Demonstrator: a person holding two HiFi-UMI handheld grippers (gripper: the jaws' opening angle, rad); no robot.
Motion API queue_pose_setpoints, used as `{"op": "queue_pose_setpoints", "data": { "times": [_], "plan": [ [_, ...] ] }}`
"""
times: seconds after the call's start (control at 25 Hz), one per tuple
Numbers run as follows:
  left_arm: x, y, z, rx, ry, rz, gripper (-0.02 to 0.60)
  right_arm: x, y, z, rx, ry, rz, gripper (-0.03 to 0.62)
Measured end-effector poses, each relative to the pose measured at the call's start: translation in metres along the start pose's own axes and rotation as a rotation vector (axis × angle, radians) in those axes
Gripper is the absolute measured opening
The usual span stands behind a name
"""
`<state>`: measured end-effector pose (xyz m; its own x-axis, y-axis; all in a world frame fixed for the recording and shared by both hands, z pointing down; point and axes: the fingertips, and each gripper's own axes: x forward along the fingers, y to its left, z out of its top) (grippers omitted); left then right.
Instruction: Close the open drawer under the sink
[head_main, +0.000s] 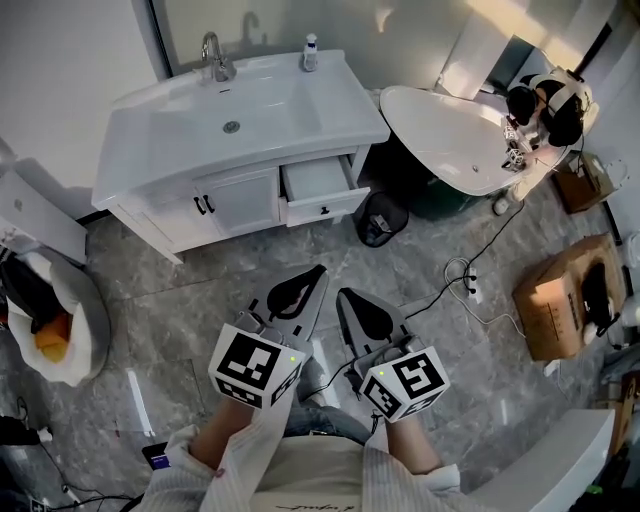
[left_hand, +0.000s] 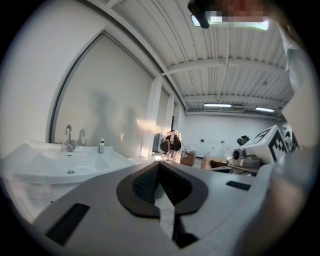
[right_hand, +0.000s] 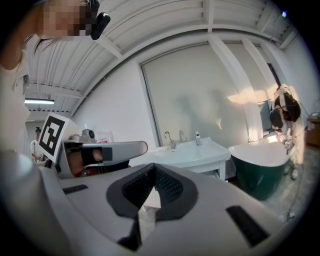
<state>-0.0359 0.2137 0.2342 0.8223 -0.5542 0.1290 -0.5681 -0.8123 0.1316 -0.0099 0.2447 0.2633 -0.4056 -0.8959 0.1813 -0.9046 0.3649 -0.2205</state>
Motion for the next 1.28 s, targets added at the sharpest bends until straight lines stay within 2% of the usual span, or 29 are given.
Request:
{"op": "queue_pose_setpoints", "data": {
  "times": [0.28,0.68,1.28],
  "plan": [
    [0.036,0.057,0.015,-0.002,0.005,-0.023,0.015,0.056,-0.025,0.018,0.018,-0.015,-0.039,0.009],
    [0.061,0.114,0.023,0.023,0.017,-0.062,0.015,0.11,-0.052,0.028,0.05,-0.027,-0.11,0.009],
    [0.079,0.148,-0.001,-0.038,0.078,-0.084,0.015,0.138,-0.079,0.02,0.096,0.02,-0.188,0.009]
  ]
}}
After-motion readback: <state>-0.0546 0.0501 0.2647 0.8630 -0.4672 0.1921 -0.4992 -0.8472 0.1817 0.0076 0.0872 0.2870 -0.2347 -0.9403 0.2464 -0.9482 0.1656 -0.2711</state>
